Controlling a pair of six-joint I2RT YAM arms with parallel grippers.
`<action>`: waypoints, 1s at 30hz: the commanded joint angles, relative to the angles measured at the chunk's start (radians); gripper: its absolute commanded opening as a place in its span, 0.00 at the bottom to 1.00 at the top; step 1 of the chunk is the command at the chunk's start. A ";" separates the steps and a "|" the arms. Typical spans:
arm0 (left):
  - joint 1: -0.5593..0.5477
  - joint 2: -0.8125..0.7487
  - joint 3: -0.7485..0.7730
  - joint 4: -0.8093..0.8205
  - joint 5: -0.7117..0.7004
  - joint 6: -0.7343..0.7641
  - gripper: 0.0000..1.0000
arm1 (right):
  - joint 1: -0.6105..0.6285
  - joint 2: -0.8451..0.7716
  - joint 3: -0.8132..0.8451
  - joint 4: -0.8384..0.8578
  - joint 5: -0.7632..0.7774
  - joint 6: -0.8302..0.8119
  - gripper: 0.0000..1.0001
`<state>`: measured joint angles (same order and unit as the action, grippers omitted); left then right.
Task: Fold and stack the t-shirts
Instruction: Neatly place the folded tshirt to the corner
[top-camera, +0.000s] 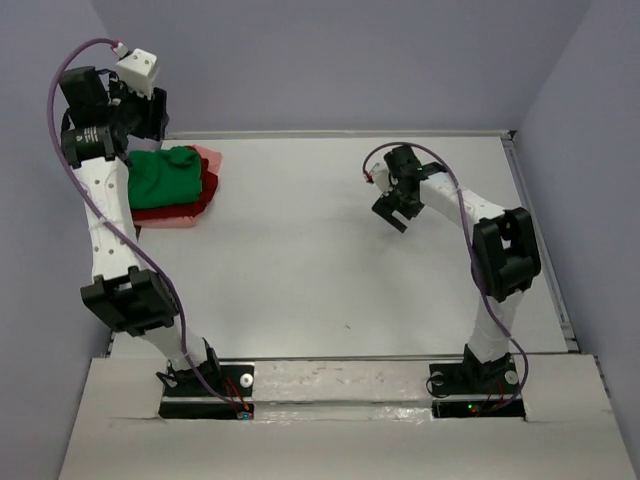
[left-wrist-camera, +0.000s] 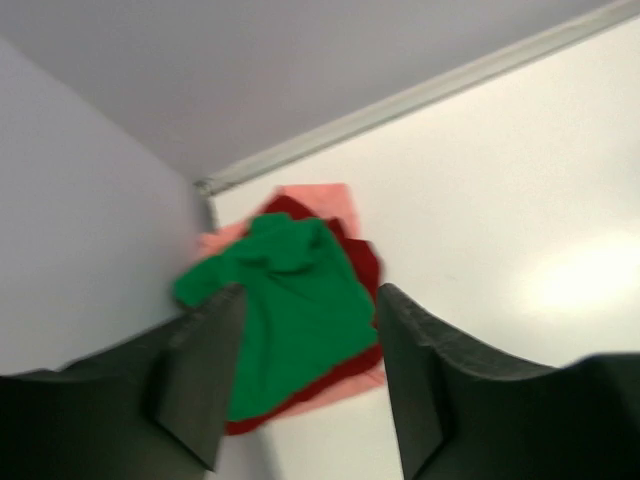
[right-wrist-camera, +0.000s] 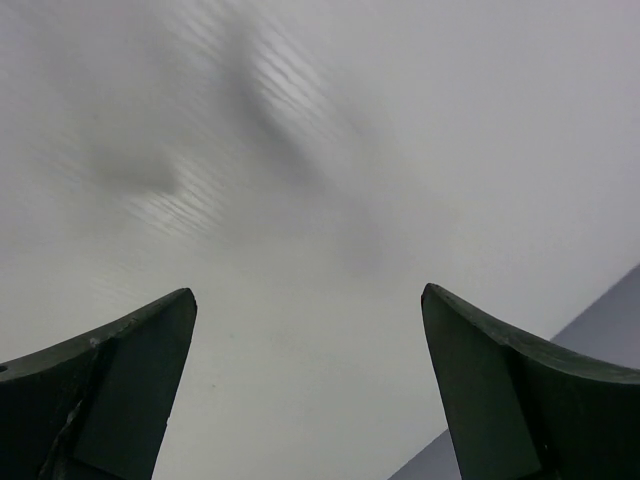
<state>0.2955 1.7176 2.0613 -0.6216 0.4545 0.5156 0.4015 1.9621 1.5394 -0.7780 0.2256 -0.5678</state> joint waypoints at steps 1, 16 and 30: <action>-0.002 -0.073 -0.252 0.029 0.308 -0.071 0.69 | -0.062 -0.152 -0.053 0.138 0.031 0.035 1.00; -0.082 -0.319 -1.007 0.448 0.313 -0.102 0.99 | -0.158 -0.470 -0.416 0.379 0.034 0.339 1.00; -0.139 -0.564 -1.214 0.571 0.187 -0.057 0.99 | -0.191 -0.535 -0.524 0.413 0.009 0.382 1.00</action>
<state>0.1528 1.2041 0.8860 -0.1146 0.6720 0.4313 0.2256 1.4918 1.0309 -0.4355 0.2592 -0.2043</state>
